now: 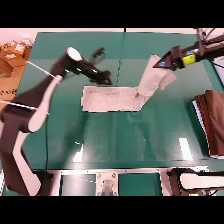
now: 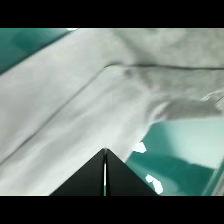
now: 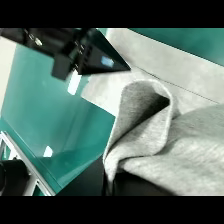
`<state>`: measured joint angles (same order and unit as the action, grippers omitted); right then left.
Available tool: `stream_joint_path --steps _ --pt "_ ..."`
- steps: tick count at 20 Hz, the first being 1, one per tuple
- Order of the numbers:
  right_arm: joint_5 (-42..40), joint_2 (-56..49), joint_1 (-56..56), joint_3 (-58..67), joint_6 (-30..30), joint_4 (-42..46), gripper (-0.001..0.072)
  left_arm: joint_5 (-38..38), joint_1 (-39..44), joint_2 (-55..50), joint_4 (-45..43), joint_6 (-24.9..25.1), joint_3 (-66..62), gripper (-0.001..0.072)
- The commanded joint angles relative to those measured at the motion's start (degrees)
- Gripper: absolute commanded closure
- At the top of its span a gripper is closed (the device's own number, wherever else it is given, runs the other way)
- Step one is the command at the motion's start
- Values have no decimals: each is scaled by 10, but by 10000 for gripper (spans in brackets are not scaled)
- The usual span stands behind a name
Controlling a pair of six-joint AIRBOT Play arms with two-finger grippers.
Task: Fold the shirts.
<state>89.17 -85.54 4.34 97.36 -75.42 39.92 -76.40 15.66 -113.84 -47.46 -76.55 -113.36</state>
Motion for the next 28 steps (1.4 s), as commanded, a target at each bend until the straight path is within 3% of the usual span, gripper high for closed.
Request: stream_joint_path --steps 1,7,8,9,10,11,12,13,20,23,24,25,26,28 --pt "-86 -18 -91 0 -12 -6 699 -100 -87 33 -96 -30 -47 687" --pt "-339 -174 -341 0 -21 -23 697 -132 -176 53 -92 -29 -46 686" --pt "-384 -207 -376 0 -22 -25 561 -141 -186 53 -92 -28 -46 686" --pt "-419 -237 -404 0 -22 -24 211 -146 -193 53 -92 -25 -46 687" --pt "-438 -256 -418 1 -31 -24 133 -149 -199 53 -92 -24 -46 687" --pt "-434 -265 -420 0 -60 -24 150 -150 -204 53 -92 -24 -46 687" --pt "-422 -266 -411 1 -73 -25 328 -149 -207 53 -93 -23 -46 687" --pt "-394 -264 -393 8 -69 -22 708 -148 -207 53 -94 -19 -46 687" --pt "-160 -184 -162 5 -86 36 701 -130 -207 53 -94 -14 -46 687" --pt "-167 -114 -61 -76 -81 70 699 -130 -207 53 -94 -14 -46 687" --pt "-167 -101 -31 -106 -80 71 592 -127 -207 53 -94 -14 -46 687" --pt "-167 -100 -10 -130 -79 71 324 -125 -207 53 -94 -14 -46 687" --pt "-173 -101 2 -156 -78 71 142 -123 -207 53 -93 -14 -46 686" --pt "-220 -107 5 -214 -68 68 143 -117 -207 53 -93 -14 -46 687"
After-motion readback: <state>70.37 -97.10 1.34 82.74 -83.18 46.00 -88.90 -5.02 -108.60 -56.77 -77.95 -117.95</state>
